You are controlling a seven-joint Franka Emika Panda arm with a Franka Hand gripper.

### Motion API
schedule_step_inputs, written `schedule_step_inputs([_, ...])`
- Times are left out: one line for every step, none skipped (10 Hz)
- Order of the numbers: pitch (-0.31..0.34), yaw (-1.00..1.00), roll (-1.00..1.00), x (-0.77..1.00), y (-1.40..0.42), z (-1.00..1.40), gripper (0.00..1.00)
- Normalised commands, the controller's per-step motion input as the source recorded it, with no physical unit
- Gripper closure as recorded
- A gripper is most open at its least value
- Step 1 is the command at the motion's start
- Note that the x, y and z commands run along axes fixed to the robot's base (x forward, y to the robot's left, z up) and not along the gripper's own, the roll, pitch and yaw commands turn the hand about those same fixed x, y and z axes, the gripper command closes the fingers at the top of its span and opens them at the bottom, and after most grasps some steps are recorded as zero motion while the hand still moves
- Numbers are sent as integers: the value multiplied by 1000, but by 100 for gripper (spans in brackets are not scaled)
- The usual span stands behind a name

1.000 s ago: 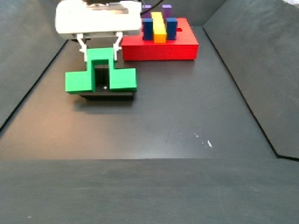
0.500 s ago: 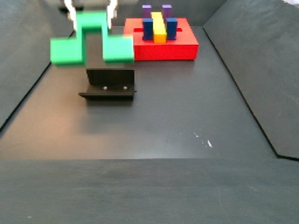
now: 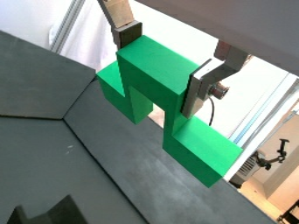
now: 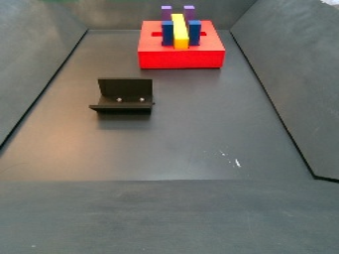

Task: Pick up the green object. Move up. Place the green object on the fixture. Regrasp the green object. Move to above the board. Insert the green object.
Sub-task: Move to above the board.

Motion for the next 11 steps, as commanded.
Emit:
schedule_step_inputs([88,-10,10,41,-13,193,100])
schedule_step_inputs([23,-72,-1000,-1129,-1400,292,100])
schedule_step_inputs([22,-66,-1000,-1139,-1400,271,100])
schedule_step_inputs([-14,-57,-1000,-1245,-1400,296,100])
schedule_step_inputs([-16,-52,-1000,-1282,-1400,265,100])
schedule_step_inputs([-14,-48,-1000,-1273,-1400,272,100])
schedule_step_inputs([-12,-49,-1000,-1273,-1400,263,100])
schedule_step_inputs([-14,-46,-1000,-565,-582,97,100])
schedule_step_inputs([-2,-46,-1000,-270,-255,31,100])
schedule_step_inputs([7,-48,-1000,-131,-120,31,100])
schedule_step_inputs([-11,-46,-1000,-104,-82,23,100])
